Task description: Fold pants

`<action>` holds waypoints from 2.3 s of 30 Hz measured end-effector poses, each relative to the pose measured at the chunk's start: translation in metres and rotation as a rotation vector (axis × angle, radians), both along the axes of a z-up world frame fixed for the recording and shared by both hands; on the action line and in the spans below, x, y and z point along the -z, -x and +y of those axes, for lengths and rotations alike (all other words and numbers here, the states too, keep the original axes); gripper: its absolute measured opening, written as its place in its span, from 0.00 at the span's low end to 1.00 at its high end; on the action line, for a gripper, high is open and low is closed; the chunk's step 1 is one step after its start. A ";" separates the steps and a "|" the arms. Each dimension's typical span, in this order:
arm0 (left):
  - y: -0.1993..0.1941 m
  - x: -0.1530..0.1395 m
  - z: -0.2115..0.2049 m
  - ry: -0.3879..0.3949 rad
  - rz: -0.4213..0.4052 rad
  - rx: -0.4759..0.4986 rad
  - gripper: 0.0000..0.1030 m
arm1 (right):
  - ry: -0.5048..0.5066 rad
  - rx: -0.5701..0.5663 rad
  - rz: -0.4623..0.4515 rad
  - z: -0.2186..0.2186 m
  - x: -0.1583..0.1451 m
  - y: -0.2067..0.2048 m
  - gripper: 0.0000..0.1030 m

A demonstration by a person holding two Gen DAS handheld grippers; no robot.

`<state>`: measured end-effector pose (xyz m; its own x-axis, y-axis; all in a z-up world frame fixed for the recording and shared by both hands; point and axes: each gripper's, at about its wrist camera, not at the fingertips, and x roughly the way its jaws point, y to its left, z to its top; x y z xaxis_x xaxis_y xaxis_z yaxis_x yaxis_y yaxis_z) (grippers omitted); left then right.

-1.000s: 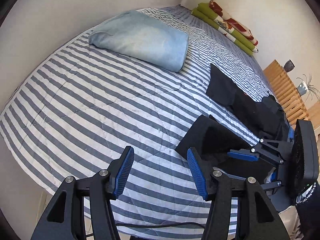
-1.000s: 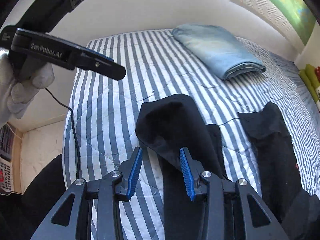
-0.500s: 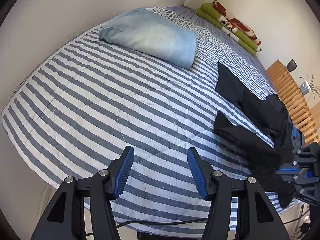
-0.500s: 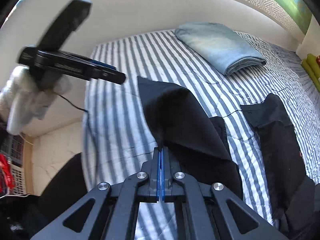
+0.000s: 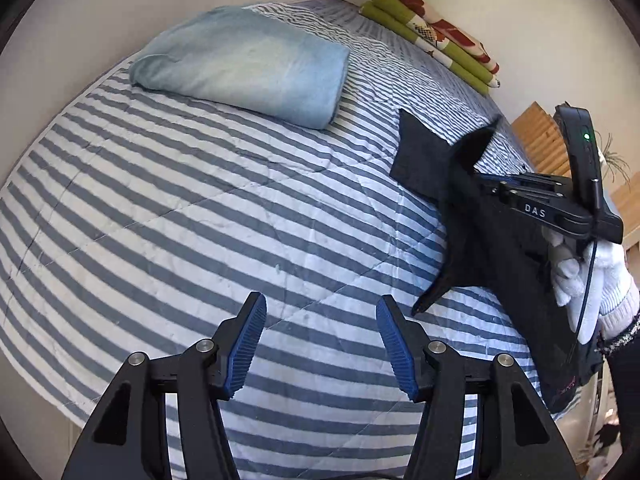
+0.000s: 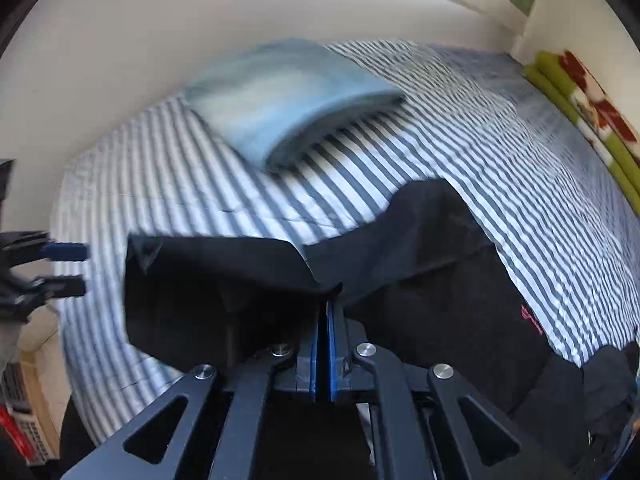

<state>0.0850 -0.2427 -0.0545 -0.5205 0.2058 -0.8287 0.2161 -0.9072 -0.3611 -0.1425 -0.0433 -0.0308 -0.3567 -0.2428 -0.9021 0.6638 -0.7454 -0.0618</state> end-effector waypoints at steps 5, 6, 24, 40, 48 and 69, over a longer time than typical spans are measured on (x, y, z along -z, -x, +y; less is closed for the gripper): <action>0.047 0.009 0.040 0.053 0.022 0.122 0.76 | 0.052 0.159 -0.029 0.041 -0.002 0.007 0.20; 0.057 0.015 0.049 0.059 0.009 0.143 0.76 | 0.059 0.187 -0.022 0.052 -0.011 0.003 0.20; 0.074 0.016 0.074 0.071 -0.100 0.222 0.02 | 0.139 0.828 -0.007 0.395 -0.025 -0.312 0.45; 0.021 -0.107 0.042 0.186 -0.082 0.236 0.02 | 0.084 0.787 -0.062 0.388 0.039 -0.300 0.01; 0.001 -0.103 0.026 0.166 -0.092 0.214 0.02 | 0.137 0.873 0.106 0.419 -0.029 -0.317 0.01; 0.090 -0.086 0.281 0.180 0.010 0.614 0.08 | 0.300 0.877 0.016 0.449 0.003 -0.240 0.29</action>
